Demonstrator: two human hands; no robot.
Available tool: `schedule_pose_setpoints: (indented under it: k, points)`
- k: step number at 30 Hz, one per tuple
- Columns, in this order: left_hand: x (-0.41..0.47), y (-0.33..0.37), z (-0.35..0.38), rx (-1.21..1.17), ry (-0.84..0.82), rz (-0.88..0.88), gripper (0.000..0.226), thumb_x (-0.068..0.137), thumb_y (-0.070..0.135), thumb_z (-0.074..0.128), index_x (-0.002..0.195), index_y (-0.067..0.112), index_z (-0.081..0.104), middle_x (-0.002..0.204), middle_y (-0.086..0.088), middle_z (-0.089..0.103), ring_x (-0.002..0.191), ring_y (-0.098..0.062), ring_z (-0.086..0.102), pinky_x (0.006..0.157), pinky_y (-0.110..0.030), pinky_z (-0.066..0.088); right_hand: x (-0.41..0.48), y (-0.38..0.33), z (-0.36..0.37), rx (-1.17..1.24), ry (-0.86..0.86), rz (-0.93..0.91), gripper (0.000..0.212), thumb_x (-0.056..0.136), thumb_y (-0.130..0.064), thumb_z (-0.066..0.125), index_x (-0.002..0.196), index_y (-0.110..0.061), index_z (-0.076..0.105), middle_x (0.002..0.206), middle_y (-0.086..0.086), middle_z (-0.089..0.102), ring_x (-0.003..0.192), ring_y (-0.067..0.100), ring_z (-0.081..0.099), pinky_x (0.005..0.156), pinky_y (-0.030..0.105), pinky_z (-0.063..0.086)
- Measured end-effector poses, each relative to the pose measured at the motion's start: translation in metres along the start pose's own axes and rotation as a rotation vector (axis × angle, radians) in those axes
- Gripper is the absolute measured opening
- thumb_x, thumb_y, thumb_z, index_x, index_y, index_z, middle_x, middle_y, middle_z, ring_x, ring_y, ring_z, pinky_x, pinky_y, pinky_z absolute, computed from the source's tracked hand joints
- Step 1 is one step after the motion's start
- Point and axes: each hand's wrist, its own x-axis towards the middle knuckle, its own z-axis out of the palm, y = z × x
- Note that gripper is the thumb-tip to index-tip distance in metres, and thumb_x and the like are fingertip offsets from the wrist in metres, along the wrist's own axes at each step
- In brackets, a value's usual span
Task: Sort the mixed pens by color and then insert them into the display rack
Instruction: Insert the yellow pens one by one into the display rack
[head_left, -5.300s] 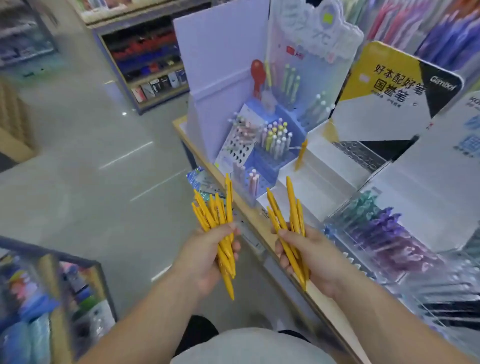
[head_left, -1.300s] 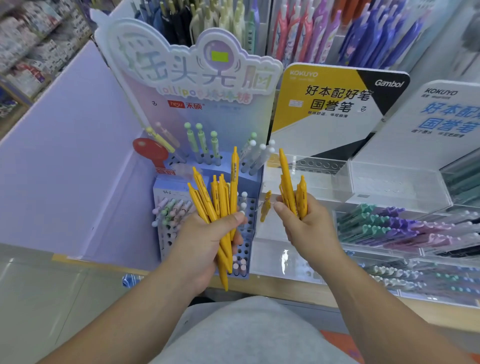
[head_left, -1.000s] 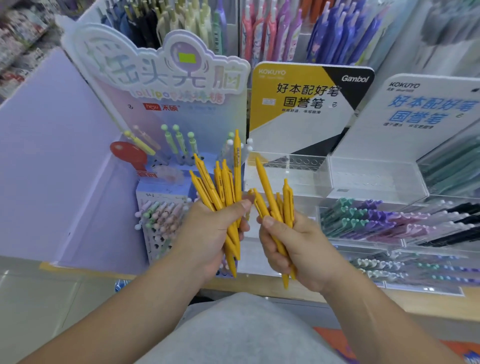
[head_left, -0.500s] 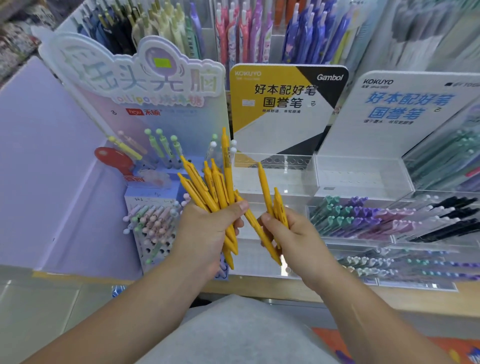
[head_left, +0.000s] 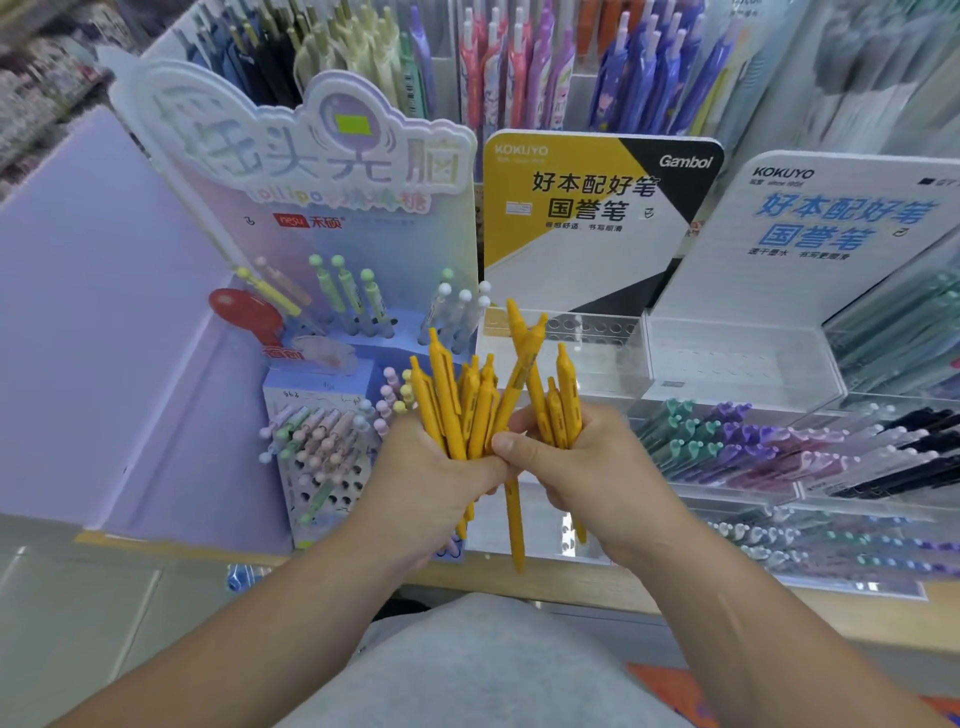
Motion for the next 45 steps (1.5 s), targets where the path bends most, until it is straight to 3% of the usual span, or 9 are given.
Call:
schedule_pose_setpoints:
  k: [4, 9, 14, 17, 22, 27, 36, 42, 45]
  points:
    - [0.001, -0.003, -0.006, 0.028, -0.039, -0.009, 0.031, 0.068, 0.026, 0.090, 0.094, 0.019, 0.074, 0.083, -0.001, 0.077, 0.081, -0.020, 0.075, 0.077, -0.047, 0.062, -0.001, -0.001, 0.000, -0.013, -0.039, -0.023, 0.010, 0.089, -0.005, 0.069, 0.089, 0.004, 0.067, 0.045, -0.013, 0.054, 0.041, -0.002, 0.049, 0.045, 0.008, 0.036]
    - [0.003, -0.006, -0.014, 0.031, -0.083, -0.010, 0.053, 0.055, 0.051, 0.084, 0.096, 0.019, 0.075, 0.083, -0.005, 0.077, 0.081, -0.025, 0.074, 0.069, -0.053, 0.062, 0.001, -0.004, 0.001, -0.070, -0.066, -0.038, 0.008, 0.093, -0.007, 0.064, 0.087, -0.005, 0.068, 0.048, -0.015, 0.058, 0.045, -0.003, 0.053, 0.048, 0.008, 0.039]
    - [0.007, -0.009, -0.022, -0.087, -0.118, -0.042, 0.015, 0.078, 0.021, 0.084, 0.088, 0.013, 0.076, 0.071, -0.013, 0.072, 0.062, -0.022, 0.066, 0.065, -0.040, 0.055, 0.002, -0.005, 0.005, -0.127, 0.001, -0.070, 0.010, 0.096, -0.008, 0.061, 0.089, -0.003, 0.068, 0.049, -0.020, 0.056, 0.048, -0.005, 0.053, 0.050, 0.007, 0.038]
    - [0.010, -0.011, -0.031, -0.213, -0.073, -0.105, 0.034, 0.068, 0.030, 0.082, 0.088, 0.003, 0.074, 0.067, -0.019, 0.066, 0.057, -0.024, 0.059, 0.060, -0.035, 0.049, 0.006, -0.003, 0.003, -0.077, 0.124, -0.080, 0.008, 0.095, -0.012, 0.063, 0.094, -0.006, 0.068, 0.049, -0.023, 0.055, 0.048, -0.005, 0.053, 0.051, 0.007, 0.036]
    - [0.012, -0.018, -0.047, -0.251, 0.012, -0.152, 0.012, 0.086, 0.015, 0.075, 0.074, 0.012, 0.074, 0.066, -0.017, 0.063, 0.059, -0.027, 0.056, 0.065, -0.042, 0.048, 0.012, 0.005, 0.001, -0.097, 0.349, -0.148, 0.009, 0.094, -0.022, 0.065, 0.095, -0.016, 0.072, 0.049, -0.021, 0.053, 0.046, 0.002, 0.045, 0.051, 0.017, 0.036]
    - [0.011, -0.021, -0.055, -0.260, 0.066, -0.175, 0.020, 0.086, 0.017, 0.075, 0.067, 0.022, 0.076, 0.070, -0.018, 0.067, 0.058, -0.026, 0.058, 0.066, -0.044, 0.050, 0.021, 0.015, 0.013, -0.209, 0.416, -0.237, 0.007, 0.093, -0.022, 0.067, 0.089, -0.027, 0.070, 0.087, -0.015, 0.072, 0.082, 0.003, 0.065, 0.076, 0.020, 0.051]
    - [0.010, -0.025, -0.060, -0.290, 0.113, -0.171, 0.016, 0.085, 0.015, 0.076, 0.069, 0.016, 0.075, 0.074, -0.023, 0.067, 0.057, -0.028, 0.057, 0.064, -0.042, 0.048, 0.028, 0.030, 0.027, -0.258, 0.442, -0.275, 0.024, 0.093, -0.020, 0.069, 0.080, -0.040, 0.067, 0.083, 0.001, 0.067, 0.068, 0.002, 0.056, 0.064, 0.016, 0.043]
    - [0.009, -0.029, -0.062, -0.271, 0.118, -0.157, 0.010, 0.086, 0.014, 0.075, 0.081, 0.007, 0.071, 0.075, -0.024, 0.067, 0.057, -0.026, 0.058, 0.063, -0.042, 0.050, 0.030, 0.033, 0.027, -0.323, 0.448, -0.306, 0.021, 0.093, -0.021, 0.068, 0.081, -0.003, 0.067, 0.083, 0.016, 0.064, 0.073, 0.020, 0.056, 0.068, 0.034, 0.046]
    - [0.008, -0.029, -0.063, -0.277, 0.113, -0.155, 0.011, 0.087, 0.014, 0.074, 0.079, 0.008, 0.072, 0.074, -0.024, 0.067, 0.057, -0.027, 0.058, 0.061, -0.040, 0.050, 0.031, 0.036, 0.026, -0.321, 0.449, -0.337, 0.026, 0.093, -0.022, 0.069, 0.082, 0.001, 0.065, 0.078, 0.015, 0.061, 0.069, 0.022, 0.054, 0.065, 0.037, 0.045]
